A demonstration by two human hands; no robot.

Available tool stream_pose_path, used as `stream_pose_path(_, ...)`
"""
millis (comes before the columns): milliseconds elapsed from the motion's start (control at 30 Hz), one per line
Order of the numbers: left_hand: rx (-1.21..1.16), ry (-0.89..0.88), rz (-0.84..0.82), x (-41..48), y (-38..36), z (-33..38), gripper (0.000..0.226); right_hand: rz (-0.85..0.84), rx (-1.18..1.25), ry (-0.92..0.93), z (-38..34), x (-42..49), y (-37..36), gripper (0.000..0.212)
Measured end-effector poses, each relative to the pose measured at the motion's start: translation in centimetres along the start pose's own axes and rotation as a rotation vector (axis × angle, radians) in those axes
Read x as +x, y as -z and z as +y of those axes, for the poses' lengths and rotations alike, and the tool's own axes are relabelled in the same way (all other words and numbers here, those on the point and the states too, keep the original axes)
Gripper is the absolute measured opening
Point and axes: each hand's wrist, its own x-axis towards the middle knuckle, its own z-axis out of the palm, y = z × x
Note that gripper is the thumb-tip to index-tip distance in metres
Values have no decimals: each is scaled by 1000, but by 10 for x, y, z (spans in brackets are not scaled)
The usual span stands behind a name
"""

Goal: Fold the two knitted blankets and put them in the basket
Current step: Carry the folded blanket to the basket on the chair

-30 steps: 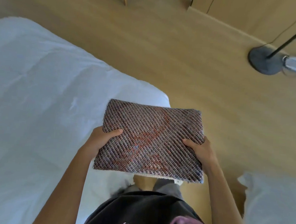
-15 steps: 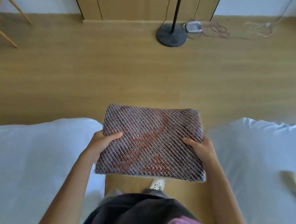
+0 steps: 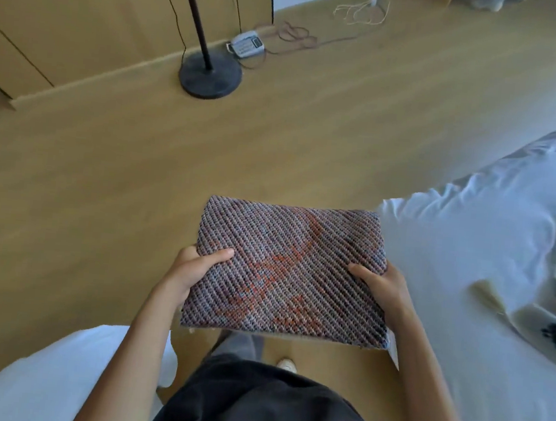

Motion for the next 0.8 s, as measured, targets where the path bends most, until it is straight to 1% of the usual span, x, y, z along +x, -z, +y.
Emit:
stream_pose_path(133,30,6,-90,68,-10,52,39,62,27,15,-35,46,-5,23)
stream_pose_path(267,75,7,-176,131,-23,115,39,137,59,-6,-76,88,-9,18)
stream_pose_path(400,111,0,-247,180,-42,174,38,236,105,-17,-111,119,-9,22)
stream_pose_path(567,175,11,-338,230,-82,228,35,349,142,-68,-137,154,6,27)
stream_pose_path(667,224,28,-391,261,-113,255,42,414,174,-71,-146,179,21,20)
stream_pose_path(800,270,10,-413,305,-160,293,46,459,205,-93,-161,226,48,21)
